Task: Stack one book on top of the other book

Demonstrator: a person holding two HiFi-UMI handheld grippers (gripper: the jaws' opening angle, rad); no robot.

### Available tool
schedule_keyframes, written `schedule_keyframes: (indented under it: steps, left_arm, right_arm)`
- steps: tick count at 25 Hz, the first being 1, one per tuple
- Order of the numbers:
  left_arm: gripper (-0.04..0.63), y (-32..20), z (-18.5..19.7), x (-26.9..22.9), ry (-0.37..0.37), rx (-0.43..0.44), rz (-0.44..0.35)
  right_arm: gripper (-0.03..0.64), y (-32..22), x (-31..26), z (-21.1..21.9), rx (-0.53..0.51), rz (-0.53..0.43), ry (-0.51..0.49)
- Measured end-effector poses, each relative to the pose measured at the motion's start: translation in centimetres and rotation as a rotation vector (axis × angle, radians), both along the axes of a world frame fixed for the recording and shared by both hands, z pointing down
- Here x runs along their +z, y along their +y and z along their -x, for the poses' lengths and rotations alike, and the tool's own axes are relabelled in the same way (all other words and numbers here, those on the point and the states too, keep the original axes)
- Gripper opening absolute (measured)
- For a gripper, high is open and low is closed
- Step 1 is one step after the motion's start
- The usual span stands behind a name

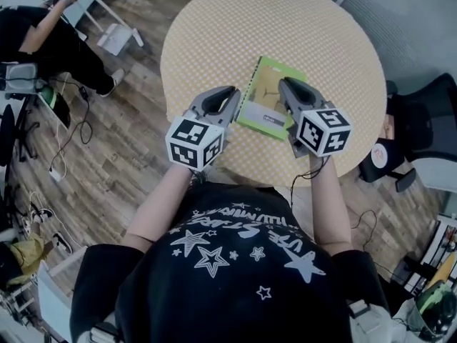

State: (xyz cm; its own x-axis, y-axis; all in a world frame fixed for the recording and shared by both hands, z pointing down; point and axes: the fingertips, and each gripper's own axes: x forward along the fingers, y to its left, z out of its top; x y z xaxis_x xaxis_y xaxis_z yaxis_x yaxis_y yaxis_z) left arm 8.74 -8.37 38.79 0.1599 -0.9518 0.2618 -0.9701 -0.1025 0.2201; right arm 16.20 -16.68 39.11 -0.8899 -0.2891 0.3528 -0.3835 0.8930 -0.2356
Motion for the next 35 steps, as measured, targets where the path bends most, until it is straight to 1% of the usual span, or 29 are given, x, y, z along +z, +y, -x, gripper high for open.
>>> schedule_keyframes:
  steps: [3, 6, 11, 14, 17, 20, 25, 29, 32, 35]
  left_arm:
    - [0.040, 0.9, 1.3, -0.5, 0.003, 0.052, -0.019]
    - [0.038, 2.6, 1.8, -0.9, 0.015, 0.122, -0.025]
    - [0.038, 8.2, -0.6, -1.7, 0.002, 0.266, -0.037]
    - [0.038, 9.3, -0.7, 0.0, 0.036, 0.355, -0.002]
    - [0.038, 9.0, -0.3, 1.7, 0.053, 0.408, 0.029]
    - [0.038, 9.2, -0.5, 2.5, 0.055, 0.422, 0.044]
    - [0.038, 9.8, -1.7, 2.2, 0.033, 0.431, 0.043]
    - [0.038, 12.0, -3.7, 1.9, 0.015, 0.432, 0.043]
    - [0.038, 13.9, -4.9, 1.4, 0.035, 0.415, 0.044]
    - [0.038, 16.2, -6.4, 0.6, 0.045, 0.406, 0.041]
  right_arm:
    - [0.054, 1.2, 0.0, 0.9, 0.065, 0.023, -0.007]
    - [0.049, 3.6, -0.4, 1.0, 0.141, 0.045, -0.029]
    - [0.048, 10.9, -0.2, -2.1, 0.259, 0.038, -0.019]
    - [0.047, 13.9, 1.4, -2.8, 0.332, 0.059, 0.009]
    - [0.044, 15.4, 2.2, -2.8, 0.379, 0.077, 0.024]
    - [0.041, 16.8, 2.9, -3.8, 0.406, 0.091, 0.023]
    - [0.040, 17.9, 3.7, -5.7, 0.440, 0.102, -0.001]
    - [0.040, 20.7, 3.4, -7.5, 0.431, 0.112, -0.024]
    - [0.038, 22.8, 2.5, -9.1, 0.437, 0.117, -0.052]
    - [0.037, 24.8, 1.7, -10.7, 0.431, 0.100, -0.052]
